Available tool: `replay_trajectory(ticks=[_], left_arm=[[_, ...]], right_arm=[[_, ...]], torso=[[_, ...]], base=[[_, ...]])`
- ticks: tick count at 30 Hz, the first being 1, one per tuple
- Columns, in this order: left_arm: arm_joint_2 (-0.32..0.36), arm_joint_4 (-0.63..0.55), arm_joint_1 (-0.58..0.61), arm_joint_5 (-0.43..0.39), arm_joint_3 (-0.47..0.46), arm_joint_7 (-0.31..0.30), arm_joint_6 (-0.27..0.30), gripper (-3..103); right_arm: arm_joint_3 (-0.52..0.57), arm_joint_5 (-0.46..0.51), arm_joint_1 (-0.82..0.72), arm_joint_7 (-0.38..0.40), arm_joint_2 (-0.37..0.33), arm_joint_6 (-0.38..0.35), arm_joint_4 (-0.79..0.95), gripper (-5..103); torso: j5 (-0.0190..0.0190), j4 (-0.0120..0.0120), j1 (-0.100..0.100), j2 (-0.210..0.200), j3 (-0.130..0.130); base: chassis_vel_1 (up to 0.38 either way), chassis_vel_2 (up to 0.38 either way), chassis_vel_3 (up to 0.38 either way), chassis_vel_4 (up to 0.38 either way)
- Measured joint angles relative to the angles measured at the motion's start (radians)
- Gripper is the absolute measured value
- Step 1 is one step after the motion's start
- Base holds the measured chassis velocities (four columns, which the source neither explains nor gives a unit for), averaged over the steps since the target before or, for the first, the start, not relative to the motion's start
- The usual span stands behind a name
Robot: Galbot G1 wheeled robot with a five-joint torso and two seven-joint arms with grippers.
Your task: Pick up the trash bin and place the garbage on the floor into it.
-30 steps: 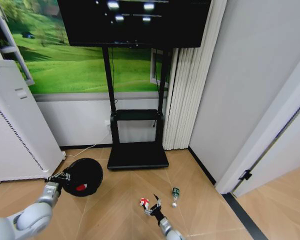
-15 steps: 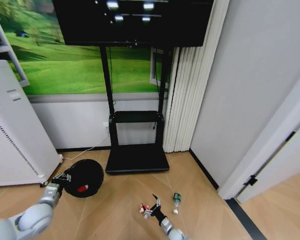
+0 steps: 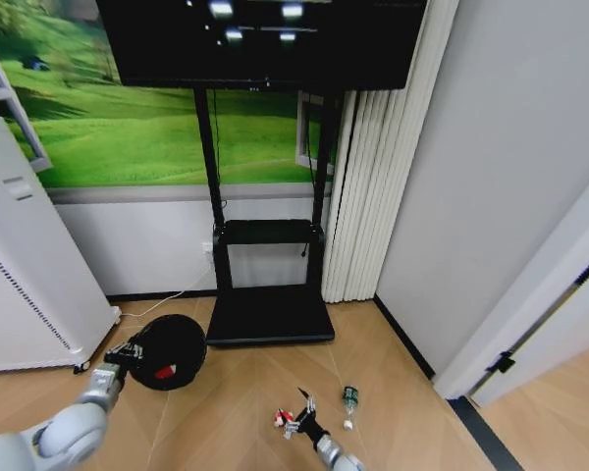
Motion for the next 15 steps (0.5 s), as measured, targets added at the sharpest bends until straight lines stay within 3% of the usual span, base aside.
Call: replay_trajectory(ticks=[7, 15], left_arm=[[-0.004, -0.006, 0.004, 0.004, -0.004, -0.003, -0.002, 7], [-0.01, -0.008, 0.005, 0.001, -0.004, -0.008, -0.002, 7]], right_arm=[[-0.038, 0.078, -0.007, -0.021, 0.008, -0.028, -0.017, 100], [-0.049, 0.051, 0.005, -0.038, 0.035, -0.032, -0.076, 100]], torso=[[-0.0002, -0.0005, 0.0, 0.0, 0.0], [-0.0001, -0.0002, 0.0, 0.0, 0.0]], base=[[0.0, 0.0, 0.0, 0.0], [0.0, 0.0, 0.0, 0.0]])
